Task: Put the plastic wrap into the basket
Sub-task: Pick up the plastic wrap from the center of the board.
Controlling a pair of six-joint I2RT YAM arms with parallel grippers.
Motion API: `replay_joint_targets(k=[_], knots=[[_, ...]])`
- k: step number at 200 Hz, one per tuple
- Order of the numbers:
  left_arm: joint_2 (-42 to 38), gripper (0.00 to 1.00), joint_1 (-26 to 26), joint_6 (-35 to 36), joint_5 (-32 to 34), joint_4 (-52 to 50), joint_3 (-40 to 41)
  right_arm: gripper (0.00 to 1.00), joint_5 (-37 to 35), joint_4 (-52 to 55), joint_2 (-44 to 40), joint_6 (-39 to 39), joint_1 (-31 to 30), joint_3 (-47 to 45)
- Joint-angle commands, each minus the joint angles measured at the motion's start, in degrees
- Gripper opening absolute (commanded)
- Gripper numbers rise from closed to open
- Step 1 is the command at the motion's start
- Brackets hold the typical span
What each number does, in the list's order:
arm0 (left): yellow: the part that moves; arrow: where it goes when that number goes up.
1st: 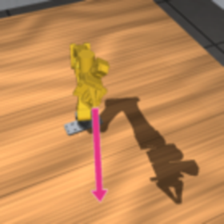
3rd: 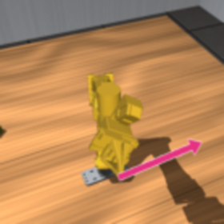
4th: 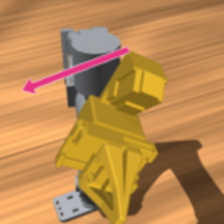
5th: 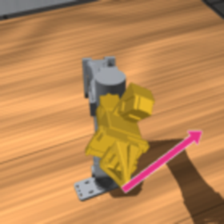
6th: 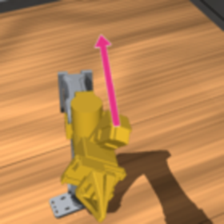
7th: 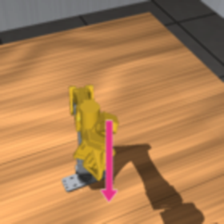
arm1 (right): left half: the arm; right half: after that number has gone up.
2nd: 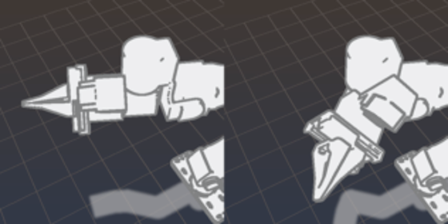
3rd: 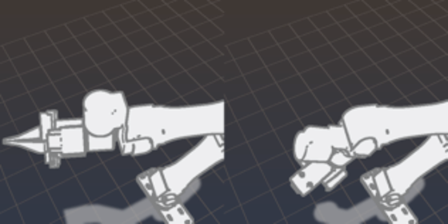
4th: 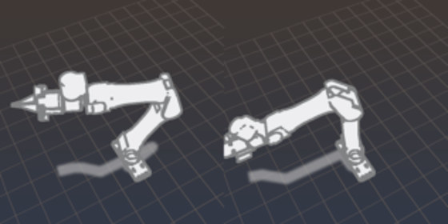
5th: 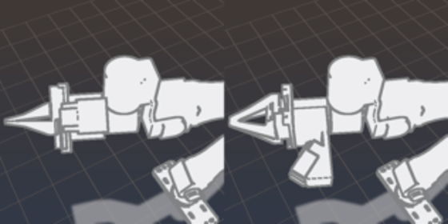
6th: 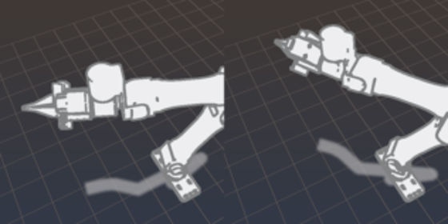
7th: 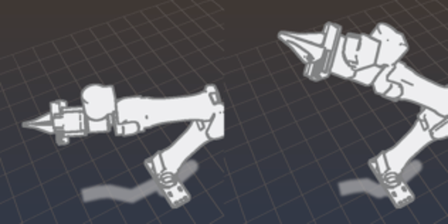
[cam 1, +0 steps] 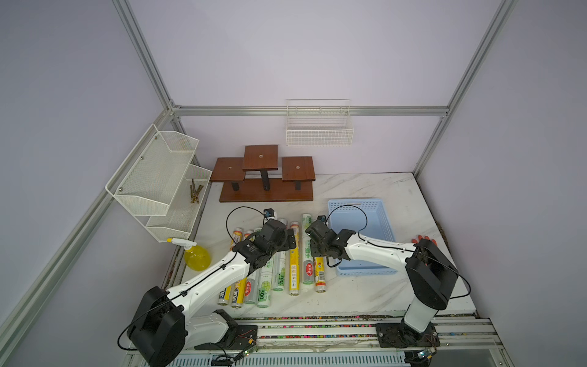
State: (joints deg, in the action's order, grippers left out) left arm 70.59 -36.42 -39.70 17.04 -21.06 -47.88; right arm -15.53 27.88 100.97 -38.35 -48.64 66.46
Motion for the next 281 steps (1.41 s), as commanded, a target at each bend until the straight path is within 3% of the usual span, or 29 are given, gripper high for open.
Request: replay_joint_targets(k=[1,112,171,233,262,281], knots=[[-2.0,0.98,0.3,-0.6,2.3,1.9,-0.2,0.47,-0.8,0.3,1.4,-0.9,-0.3,0.9],[-1.6,0.99,0.3,-0.2,2.1,3.5,0.5,0.57,0.1,-0.7,8.2,-2.1,-0.2,2.7],[-0.6,1.00,0.3,-0.3,1.5,3.6,0.2,0.53,-0.7,-0.4,8.1,-3.6,-0.2,2.5],[-1.0,1.00,0.2,-0.1,-0.5,4.9,-0.6,0.39,-1.9,-0.5,-4.9,-4.8,-0.1,2.4],[0.0,1.00,0.2,3.0,-7.6,10.5,-0.9,0.37,-7.1,-0.7,-13.8,-4.8,0.3,1.2],[2.5,1.00,0.2,3.1,-13.2,13.2,-2.5,0.37,-8.4,-1.1,-19.7,-1.5,3.7,-0.8]])
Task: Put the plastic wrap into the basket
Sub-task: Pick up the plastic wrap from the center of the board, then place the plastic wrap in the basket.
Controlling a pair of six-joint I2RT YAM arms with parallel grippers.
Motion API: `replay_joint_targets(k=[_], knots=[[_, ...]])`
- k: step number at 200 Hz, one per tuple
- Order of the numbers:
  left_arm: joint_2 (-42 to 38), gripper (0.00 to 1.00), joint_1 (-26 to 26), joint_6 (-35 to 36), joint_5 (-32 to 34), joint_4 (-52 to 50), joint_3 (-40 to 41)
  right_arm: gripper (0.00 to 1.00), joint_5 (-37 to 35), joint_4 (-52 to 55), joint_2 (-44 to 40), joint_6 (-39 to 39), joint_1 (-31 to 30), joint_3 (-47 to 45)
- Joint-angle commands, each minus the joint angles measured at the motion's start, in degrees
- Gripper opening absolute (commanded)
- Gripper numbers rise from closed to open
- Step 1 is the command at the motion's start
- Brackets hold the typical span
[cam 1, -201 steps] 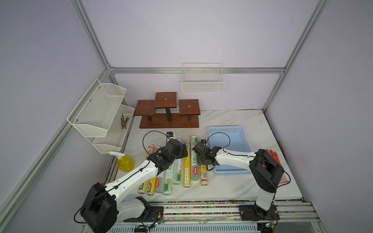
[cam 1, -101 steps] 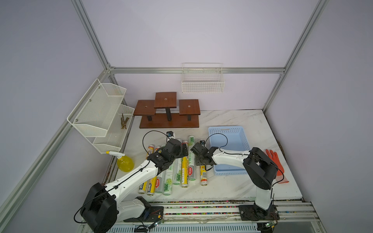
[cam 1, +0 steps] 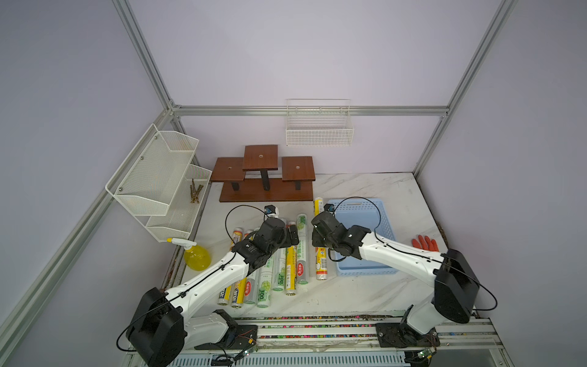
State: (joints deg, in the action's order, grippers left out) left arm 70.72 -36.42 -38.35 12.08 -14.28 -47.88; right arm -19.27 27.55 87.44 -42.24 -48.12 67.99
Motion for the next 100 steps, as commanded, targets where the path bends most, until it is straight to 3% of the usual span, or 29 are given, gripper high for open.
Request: replay_joint_targets(k=[1,35,100], knots=[[2.6,1.00,0.2,1.7,-8.6,6.6,-2.6,0.37,-4.6,-0.8,-6.4,2.6,3.5,-2.5],[9.2,1.00,-0.6,0.1,-16.5,8.6,-6.8,0.37,7.4,-4.3,-12.6,8.4,16.6,-7.0],[17.4,1.00,-3.1,0.4,-17.7,5.2,-13.6,0.36,24.6,-3.4,-8.6,20.0,32.8,-6.4]])
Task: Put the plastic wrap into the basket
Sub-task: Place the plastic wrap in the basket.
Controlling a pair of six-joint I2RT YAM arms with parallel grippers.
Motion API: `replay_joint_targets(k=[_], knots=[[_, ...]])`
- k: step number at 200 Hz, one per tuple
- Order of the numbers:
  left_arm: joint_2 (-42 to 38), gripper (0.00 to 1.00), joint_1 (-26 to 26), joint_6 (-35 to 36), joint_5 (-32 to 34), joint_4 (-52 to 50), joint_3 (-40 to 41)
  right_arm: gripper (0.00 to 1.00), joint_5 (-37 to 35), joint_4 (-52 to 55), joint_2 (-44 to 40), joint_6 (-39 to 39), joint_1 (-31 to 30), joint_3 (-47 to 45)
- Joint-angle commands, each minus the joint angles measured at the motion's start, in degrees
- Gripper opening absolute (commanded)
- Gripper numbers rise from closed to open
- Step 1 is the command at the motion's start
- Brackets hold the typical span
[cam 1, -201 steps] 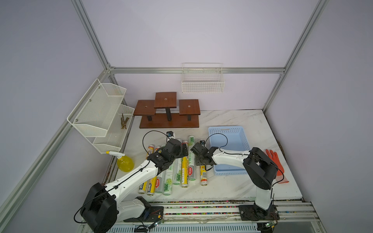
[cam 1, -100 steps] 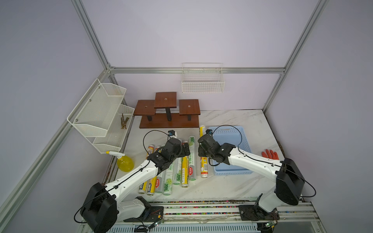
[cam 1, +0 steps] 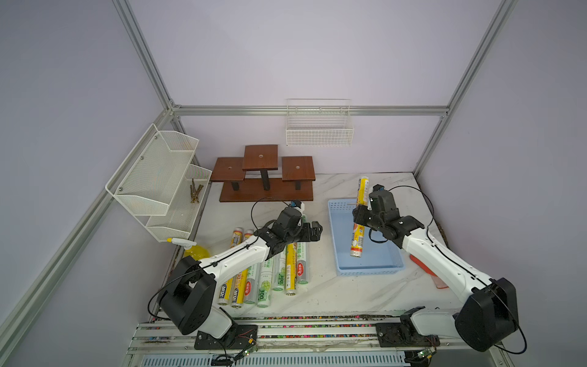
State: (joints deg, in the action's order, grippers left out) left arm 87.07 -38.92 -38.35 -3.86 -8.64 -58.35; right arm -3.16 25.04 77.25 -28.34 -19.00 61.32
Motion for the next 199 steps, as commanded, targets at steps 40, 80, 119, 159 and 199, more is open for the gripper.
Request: replay_joint_targets(k=[40,80,119,159,199], knots=[[2.1,1.00,-1.4,1.1,-1.7,-2.2,-4.8,0.36,8.1,0.7,1.8,11.6,10.5,0.0],[5.8,1.00,-3.4,2.8,-2.8,-4.1,-9.2,0.36,-2.3,11.3,9.8,19.5,12.0,5.2],[8.6,1.00,-4.7,3.2,-3.6,-5.9,-12.6,0.37,-6.3,16.2,16.7,22.7,11.2,8.8],[8.8,1.00,-4.8,4.1,-2.1,-7.2,-12.4,0.37,-13.6,15.4,20.4,23.0,8.5,9.9],[8.1,1.00,-4.8,4.6,-1.0,-7.7,-12.5,0.38,-20.6,14.3,25.0,23.0,6.5,11.4]])
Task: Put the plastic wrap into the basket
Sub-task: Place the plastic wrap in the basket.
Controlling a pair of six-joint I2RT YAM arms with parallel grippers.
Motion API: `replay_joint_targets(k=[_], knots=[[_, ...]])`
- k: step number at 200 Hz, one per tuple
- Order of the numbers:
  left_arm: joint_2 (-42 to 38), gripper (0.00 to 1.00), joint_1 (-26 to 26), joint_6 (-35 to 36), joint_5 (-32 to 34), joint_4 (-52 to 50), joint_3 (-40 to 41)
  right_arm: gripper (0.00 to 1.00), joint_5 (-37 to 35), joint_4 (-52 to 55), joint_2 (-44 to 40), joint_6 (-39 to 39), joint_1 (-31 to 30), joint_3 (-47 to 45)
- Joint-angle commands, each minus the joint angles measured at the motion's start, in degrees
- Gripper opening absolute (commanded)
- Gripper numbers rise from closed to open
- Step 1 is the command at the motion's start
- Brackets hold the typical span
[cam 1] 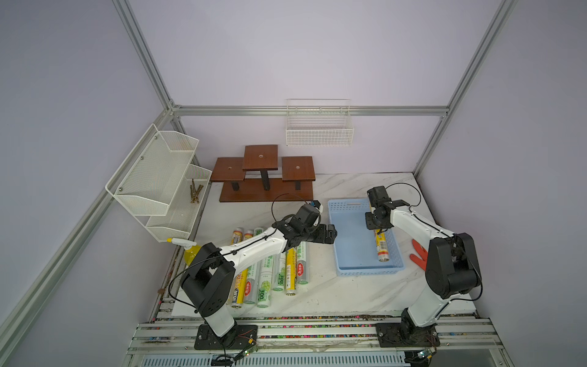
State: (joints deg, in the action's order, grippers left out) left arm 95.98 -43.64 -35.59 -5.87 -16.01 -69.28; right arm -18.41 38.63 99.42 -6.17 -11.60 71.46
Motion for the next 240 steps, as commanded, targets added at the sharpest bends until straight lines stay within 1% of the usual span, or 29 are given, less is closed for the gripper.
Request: replay_joint_targets(k=[1,17,79,97,122,156,176,205,240], knots=[[-0.7,1.00,0.0,1.8,1.0,-0.4,-1.6,0.38,-5.5,0.7,2.9,0.8,-0.9,1.2],[-1.2,1.00,0.0,2.0,1.5,-0.4,-1.3,0.39,-8.4,0.5,4.2,0.0,-1.6,0.9],[-1.2,1.00,0.0,3.1,2.3,-0.9,-1.9,0.39,-11.4,0.5,8.8,-1.7,-3.3,-0.7],[-1.2,1.00,0.0,3.1,2.6,-0.8,-1.8,0.39,-11.1,0.8,9.5,-2.2,-3.4,-1.1],[-1.1,1.00,0.0,3.1,2.9,-0.7,-1.7,0.37,-10.9,3.4,8.3,-3.5,-4.6,-1.2],[-0.7,1.00,0.0,2.8,2.9,-0.6,-1.7,0.36,-10.4,4.2,1.9,-3.6,-5.2,-1.3],[-0.3,1.00,0.0,2.9,2.4,-0.5,-2.1,0.36,-9.2,5.6,-0.4,-3.7,-5.2,-1.0],[-0.4,1.00,0.0,3.2,2.3,-0.3,-2.1,0.36,-8.0,7.5,0.2,-3.5,-5.2,-2.6],[-0.7,1.00,0.0,3.3,2.2,-0.1,-1.7,0.38,-11.2,6.8,3.2,-4.1,-5.2,-4.7]])
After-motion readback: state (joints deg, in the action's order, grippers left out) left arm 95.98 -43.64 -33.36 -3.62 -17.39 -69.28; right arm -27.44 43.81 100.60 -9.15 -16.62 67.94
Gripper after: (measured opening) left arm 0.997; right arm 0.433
